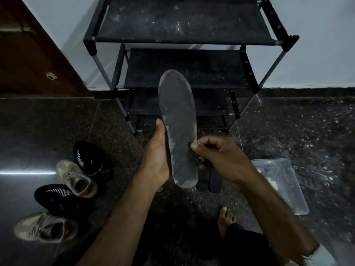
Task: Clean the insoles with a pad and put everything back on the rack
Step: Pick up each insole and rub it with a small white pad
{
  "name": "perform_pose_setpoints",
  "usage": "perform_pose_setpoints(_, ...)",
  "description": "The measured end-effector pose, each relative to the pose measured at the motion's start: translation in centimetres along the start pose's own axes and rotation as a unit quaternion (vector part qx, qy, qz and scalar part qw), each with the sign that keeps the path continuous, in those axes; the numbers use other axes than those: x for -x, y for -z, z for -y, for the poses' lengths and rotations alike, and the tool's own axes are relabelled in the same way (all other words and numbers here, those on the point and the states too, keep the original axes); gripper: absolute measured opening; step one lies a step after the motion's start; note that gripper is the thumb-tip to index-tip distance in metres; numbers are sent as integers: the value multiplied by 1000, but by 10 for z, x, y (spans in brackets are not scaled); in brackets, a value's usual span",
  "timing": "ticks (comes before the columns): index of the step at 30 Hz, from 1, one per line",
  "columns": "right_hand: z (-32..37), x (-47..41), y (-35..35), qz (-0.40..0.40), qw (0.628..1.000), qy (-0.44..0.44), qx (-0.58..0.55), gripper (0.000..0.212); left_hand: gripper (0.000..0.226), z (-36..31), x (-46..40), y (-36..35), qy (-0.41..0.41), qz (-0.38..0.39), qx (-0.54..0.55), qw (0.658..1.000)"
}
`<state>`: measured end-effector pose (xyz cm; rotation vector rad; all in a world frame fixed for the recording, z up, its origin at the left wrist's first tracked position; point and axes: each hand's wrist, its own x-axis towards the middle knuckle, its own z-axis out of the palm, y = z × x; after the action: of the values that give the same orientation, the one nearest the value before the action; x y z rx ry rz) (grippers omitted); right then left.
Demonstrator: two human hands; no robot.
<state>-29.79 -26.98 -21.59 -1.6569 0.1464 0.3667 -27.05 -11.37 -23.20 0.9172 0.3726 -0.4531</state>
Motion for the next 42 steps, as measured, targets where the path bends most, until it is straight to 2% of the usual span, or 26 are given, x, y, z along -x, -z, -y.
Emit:
perform_pose_setpoints(4, -9, -7, 10, -26, 1000, 0, -3, 14, 35, 7, -4, 2, -44, -43, -93, 994)
perform_pose_setpoints(7, -20, -15, 14, -46, 999, -6, -22, 18, 19, 12, -4, 3, -79, -66, -189, 977)
perform_pose_setpoints(9, -32, -21, 15, -59, 998, -5, -18, 21, 21, 15, -6, 9, -84, -74, -230, 967)
perform_pose_setpoints(12, -58, -30, 21, -72, 997, -13, 20, 28, 28, 10, -8, 16, -82, -125, -214, 965)
perform_pose_setpoints(15, -92, -42, 26, -79, 995, -47, 40, 32, 27, 5, -11, 26, -93, -136, -206, 964)
perform_pose_setpoints(19, -137, -69, 25, -91, 991, -90, 47, 23, 24, 15, -36, 48, -36, -137, -224, 964)
perform_pose_setpoints(22, -177, -90, 17, -95, 987, -124, 39, 21, 23, 32, -69, 80, 9, -183, -221, 958)
perform_pose_setpoints(25, -219, -107, 11, -100, 982, -160, 8, 19, 11, 59, -98, 119, 52, -226, -219, 948)
perform_pose_setpoints(28, -253, -120, 2, -96, 978, -186, 16, 22, 22, 88, -121, 158, 91, -234, -246, 936)
perform_pose_setpoints(32, -295, -147, -9, -70, 975, -211, 25, 21, 6, 122, -161, 203, 112, -252, -293, 916)
perform_pose_setpoints(37, -338, -172, -21, -68, 970, -234, 27, 16, 2, 152, -197, 242, 113, -246, -317, 909)
perform_pose_setpoints(42, -369, -187, -25, -65, 968, -241, 36, 24, 23, 186, -227, 279, 93, -253, -353, 896)
